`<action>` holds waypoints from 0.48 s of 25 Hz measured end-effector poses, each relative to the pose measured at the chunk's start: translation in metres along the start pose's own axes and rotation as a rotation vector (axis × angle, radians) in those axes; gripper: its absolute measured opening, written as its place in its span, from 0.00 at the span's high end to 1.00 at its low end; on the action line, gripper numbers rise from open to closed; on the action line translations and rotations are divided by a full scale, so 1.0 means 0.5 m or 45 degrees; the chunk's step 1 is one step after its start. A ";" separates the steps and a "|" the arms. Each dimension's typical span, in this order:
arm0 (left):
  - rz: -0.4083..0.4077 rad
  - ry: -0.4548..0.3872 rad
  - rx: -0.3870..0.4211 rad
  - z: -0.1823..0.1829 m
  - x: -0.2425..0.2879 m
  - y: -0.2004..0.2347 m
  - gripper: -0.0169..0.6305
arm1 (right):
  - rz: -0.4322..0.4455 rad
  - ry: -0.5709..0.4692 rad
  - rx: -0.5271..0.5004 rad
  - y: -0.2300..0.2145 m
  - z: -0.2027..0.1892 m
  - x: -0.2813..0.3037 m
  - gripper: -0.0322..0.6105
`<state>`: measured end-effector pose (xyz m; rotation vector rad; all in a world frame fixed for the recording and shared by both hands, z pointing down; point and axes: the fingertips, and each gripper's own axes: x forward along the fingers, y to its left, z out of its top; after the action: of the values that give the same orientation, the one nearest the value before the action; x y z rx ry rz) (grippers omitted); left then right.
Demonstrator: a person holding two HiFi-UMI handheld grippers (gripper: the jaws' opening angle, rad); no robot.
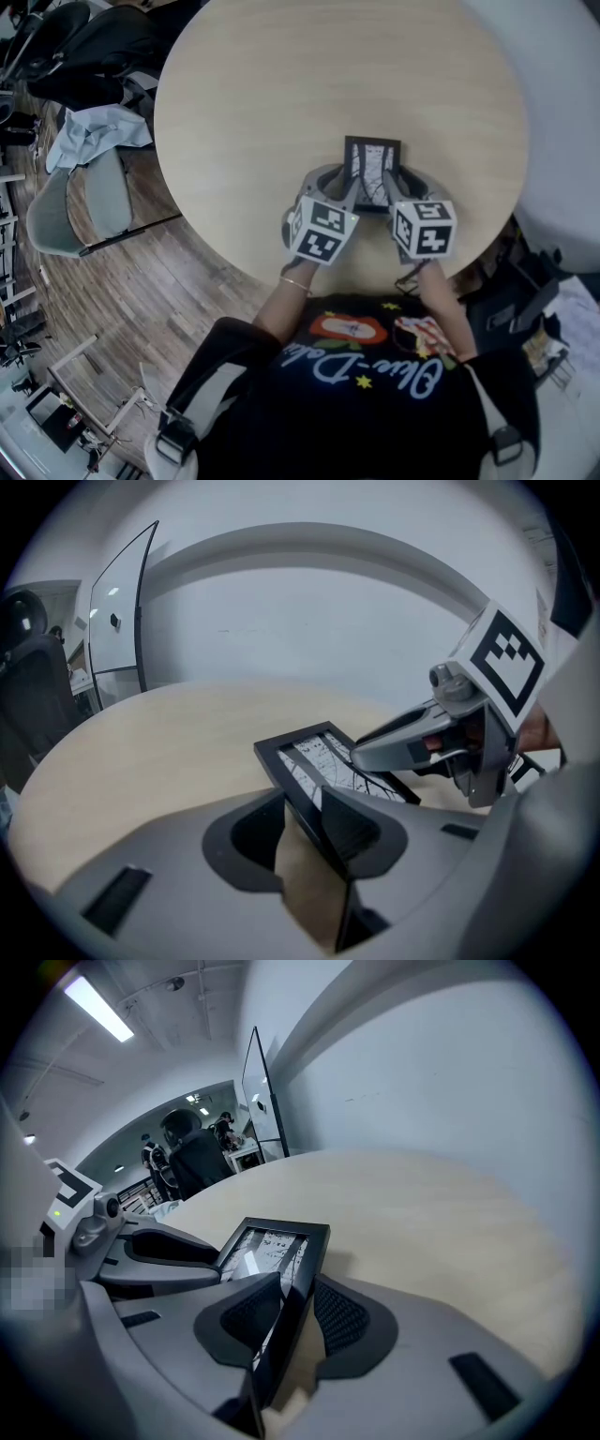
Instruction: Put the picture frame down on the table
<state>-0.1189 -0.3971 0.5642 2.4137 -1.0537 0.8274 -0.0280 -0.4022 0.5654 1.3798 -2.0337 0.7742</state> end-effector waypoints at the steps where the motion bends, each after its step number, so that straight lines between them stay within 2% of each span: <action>1: 0.000 0.000 -0.001 0.000 0.001 0.002 0.79 | -0.010 0.000 -0.008 0.001 0.000 0.002 0.81; 12: 0.022 0.050 0.059 -0.009 0.012 0.001 0.79 | -0.075 0.033 -0.079 -0.006 -0.007 0.020 0.81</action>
<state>-0.1177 -0.3982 0.5718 2.4193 -1.0537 0.9106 -0.0278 -0.4065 0.5754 1.3813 -1.9717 0.6950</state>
